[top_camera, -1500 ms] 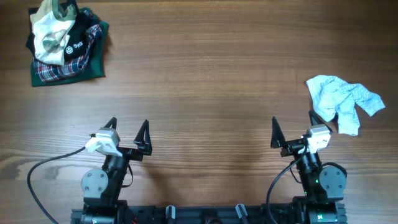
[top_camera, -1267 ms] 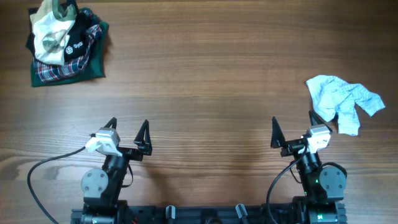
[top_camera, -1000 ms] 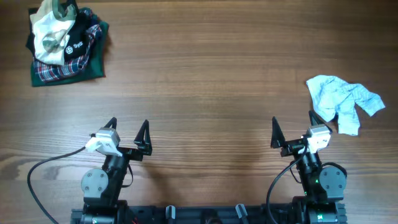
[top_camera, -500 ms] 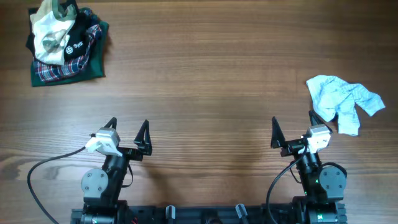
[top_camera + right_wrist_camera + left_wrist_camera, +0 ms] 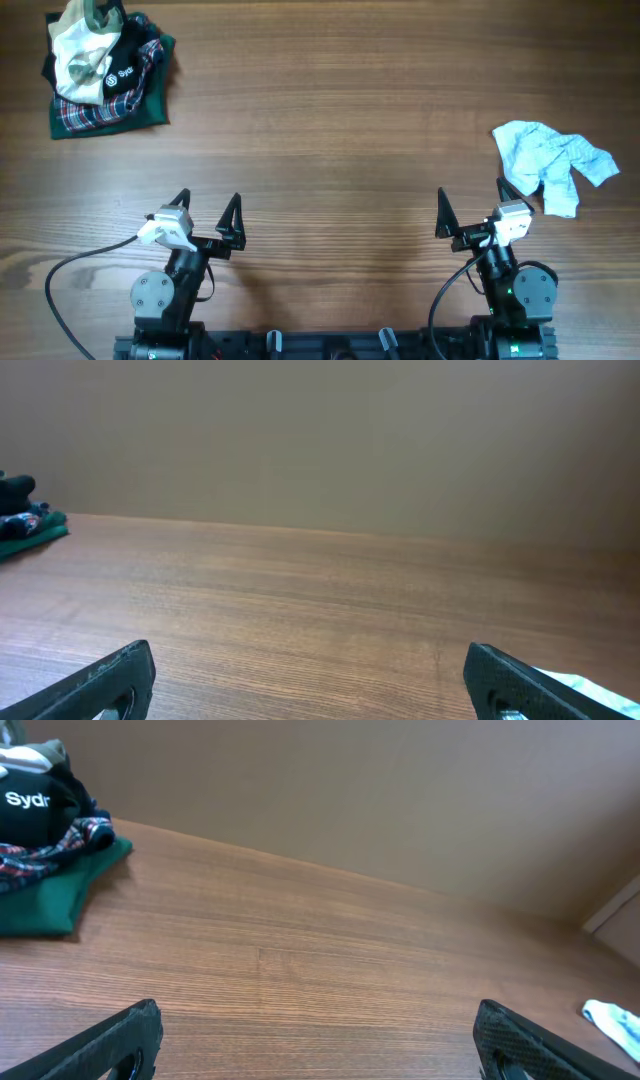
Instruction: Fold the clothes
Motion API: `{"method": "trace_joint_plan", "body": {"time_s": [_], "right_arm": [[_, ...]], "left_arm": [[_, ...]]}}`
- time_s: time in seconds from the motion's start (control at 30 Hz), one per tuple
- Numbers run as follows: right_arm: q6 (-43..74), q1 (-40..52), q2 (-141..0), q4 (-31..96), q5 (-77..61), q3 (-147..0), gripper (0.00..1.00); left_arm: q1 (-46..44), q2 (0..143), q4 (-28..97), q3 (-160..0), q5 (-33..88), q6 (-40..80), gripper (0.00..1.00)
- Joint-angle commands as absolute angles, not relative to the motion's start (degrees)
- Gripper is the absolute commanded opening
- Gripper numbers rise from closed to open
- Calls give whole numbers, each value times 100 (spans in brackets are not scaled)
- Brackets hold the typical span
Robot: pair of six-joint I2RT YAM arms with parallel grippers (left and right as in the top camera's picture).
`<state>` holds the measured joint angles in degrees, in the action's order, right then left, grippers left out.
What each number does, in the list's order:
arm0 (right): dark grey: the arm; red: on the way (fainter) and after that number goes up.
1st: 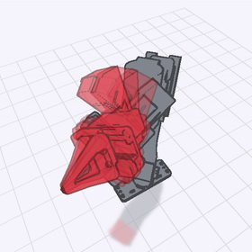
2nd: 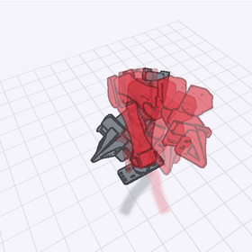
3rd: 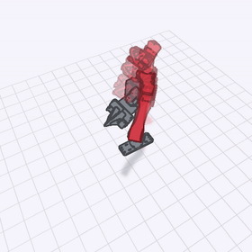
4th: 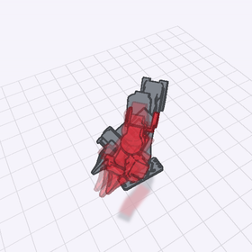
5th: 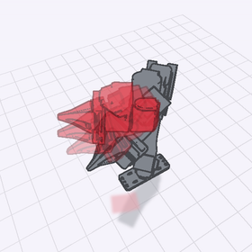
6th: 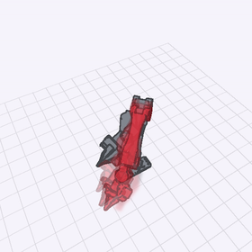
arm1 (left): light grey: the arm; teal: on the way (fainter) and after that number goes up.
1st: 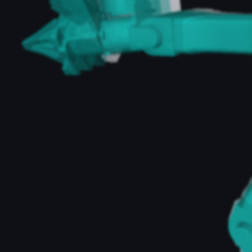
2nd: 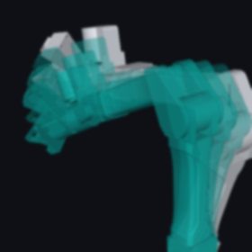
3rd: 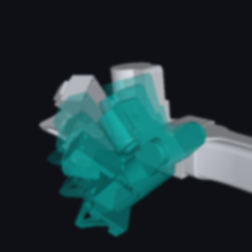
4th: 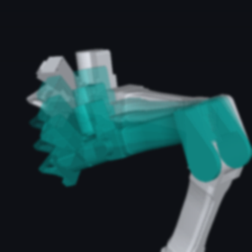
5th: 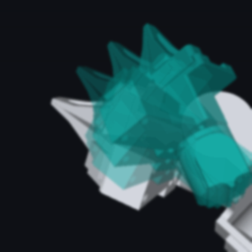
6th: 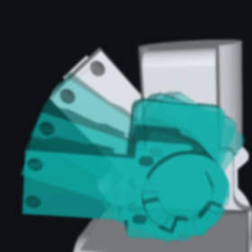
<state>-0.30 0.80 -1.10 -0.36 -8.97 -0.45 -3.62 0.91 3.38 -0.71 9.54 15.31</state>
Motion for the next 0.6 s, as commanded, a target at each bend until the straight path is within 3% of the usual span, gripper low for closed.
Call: {"method": "trace_joint_plan", "body": {"time_s": [0.0, 0.1, 0.2, 0.27, 0.47, 0.57], "right_arm": [[-3, 40, -80, -78, -882, -30, 100], [659, 40, -80, -141, -1238, -32, 100], [1321, 40, -80, -366, -2143, -180, 100], [1872, 40, -130, 279, -1612, -703, 100], [1798, 40, -1966, 1186, -1299, -3033, 100], [1396, 40, -3905, 2290, -1420, -4755, 100]], "left_arm": [[-320, 123, 196, -34, 1920, 1590, 100], [-320, 123, 178, -34, 3310, 1824, 100], [-360, 123, 172, -34, 3411, 2797, 99], [-526, 193, 329, -165, 3448, 2904, 99], [-1094, 2237, 469, -1570, 3319, 2714, 100], [-1721, 4355, 1094, -3347, 3232, 2043, 100]]}}
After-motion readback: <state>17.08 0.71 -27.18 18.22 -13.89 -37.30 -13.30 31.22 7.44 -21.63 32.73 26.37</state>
